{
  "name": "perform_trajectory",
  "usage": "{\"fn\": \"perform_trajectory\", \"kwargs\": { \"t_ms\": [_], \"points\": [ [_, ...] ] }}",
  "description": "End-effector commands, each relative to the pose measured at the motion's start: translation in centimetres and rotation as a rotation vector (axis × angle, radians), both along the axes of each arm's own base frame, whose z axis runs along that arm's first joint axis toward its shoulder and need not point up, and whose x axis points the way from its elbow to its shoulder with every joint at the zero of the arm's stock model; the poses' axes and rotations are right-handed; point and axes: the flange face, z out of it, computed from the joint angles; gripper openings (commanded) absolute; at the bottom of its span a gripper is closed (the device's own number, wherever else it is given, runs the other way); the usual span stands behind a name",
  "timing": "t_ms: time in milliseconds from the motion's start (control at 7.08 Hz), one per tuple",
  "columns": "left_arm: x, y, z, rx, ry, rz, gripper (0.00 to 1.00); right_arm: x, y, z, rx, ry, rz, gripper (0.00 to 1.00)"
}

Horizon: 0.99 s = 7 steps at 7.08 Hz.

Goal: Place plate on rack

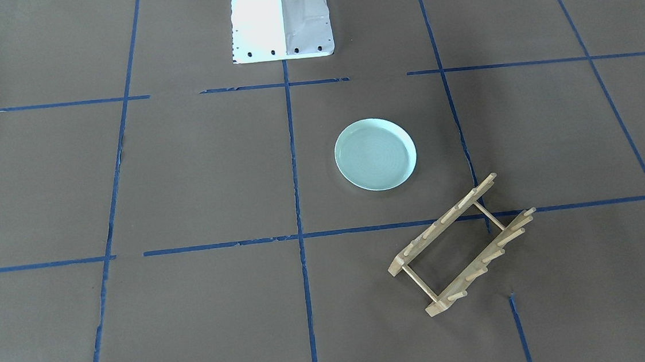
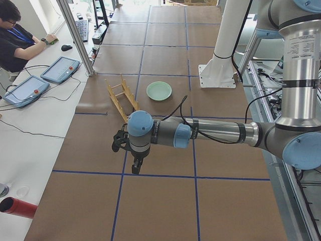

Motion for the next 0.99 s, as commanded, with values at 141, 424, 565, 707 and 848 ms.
{"fn": "perform_trajectory", "kwargs": {
  "t_ms": [141,424,565,707,848],
  "points": [
    [0.0,-1.6,-0.1,0.014,0.007,0.001,1.0,0.0,0.0,0.0,0.0,0.0,0.001,1.0],
    [1.5,-2.7,-3.8,0.137,0.03,0.0,1.0,0.0,0.0,0.0,0.0,0.0,0.0,1.0],
    [4.5,-4.0,-6.9,0.07,0.063,-0.085,1.0,0.0,0.0,-0.1,0.001,0.0,0.0,1.0],
    [8.7,-4.6,-11.3,0.044,0.104,-0.118,1.0,0.0,0.0,-0.1,0.001,0.0,0.0,1.0],
    [13.5,-5.7,-16.1,0.006,0.104,-0.19,1.0,0.0,0.0,-0.1,0.001,0.0,0.0,1.0]
  ]
}}
